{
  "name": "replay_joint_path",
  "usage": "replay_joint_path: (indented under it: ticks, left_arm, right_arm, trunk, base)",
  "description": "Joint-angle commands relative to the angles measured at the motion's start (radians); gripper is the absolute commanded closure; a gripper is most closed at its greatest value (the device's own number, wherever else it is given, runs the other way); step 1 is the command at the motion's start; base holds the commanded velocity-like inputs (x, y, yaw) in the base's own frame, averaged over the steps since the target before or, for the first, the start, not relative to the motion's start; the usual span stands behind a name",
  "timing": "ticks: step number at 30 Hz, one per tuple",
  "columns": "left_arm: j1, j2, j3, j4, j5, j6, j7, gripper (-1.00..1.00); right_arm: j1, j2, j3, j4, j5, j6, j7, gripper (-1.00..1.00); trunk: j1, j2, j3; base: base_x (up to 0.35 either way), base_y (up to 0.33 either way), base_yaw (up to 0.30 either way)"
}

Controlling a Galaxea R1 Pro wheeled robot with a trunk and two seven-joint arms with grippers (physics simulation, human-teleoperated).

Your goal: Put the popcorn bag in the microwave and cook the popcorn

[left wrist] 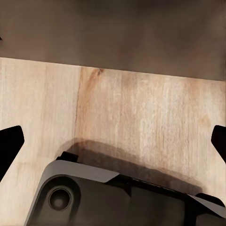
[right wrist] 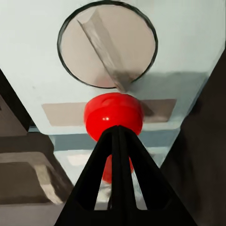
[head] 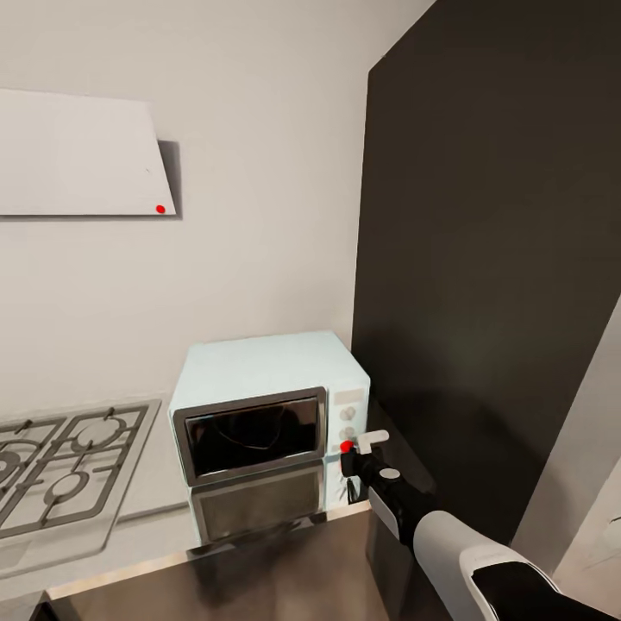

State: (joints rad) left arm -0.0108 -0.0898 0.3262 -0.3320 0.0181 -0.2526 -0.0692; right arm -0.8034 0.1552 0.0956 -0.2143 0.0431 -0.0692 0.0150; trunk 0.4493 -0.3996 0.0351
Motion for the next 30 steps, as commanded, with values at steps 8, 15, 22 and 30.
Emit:
replay_joint_path:
  ticks: [8,15,22,30]
  left_arm:
    - [0.0,-0.001,0.007,0.001,0.002,-0.002,-0.007,-1.0]
    - [-0.001,-0.001,0.007,0.001,0.002,-0.002,-0.007,-1.0]
    - [-0.001,-0.001,0.007,0.001,0.002,-0.002,-0.007,-1.0]
    - [-0.001,-0.001,0.007,0.001,0.002,-0.002,-0.007,-1.0]
  right_arm:
    - [0.0,0.0,0.003,0.001,0.006,-0.003,0.0,1.0]
    - [0.0,0.0,0.003,0.001,0.005,-0.003,0.0,1.0]
    - [0.0,0.0,0.001,0.0,0.006,-0.003,0.0,1.0]
    - [0.0,0.0,0.001,0.0,0.005,-0.003,0.0,1.0]
  trunk:
    - [0.001,0.0,0.0]
    - [0.001,0.0,0.0]
    - [0.001,0.0,0.0]
    - [0.001,0.0,0.0]
  base:
    - [0.071,0.0,0.0]
    - [0.0,0.0,0.0]
    - [0.117,0.0,0.0]
    - [0.001,0.0,0.0]
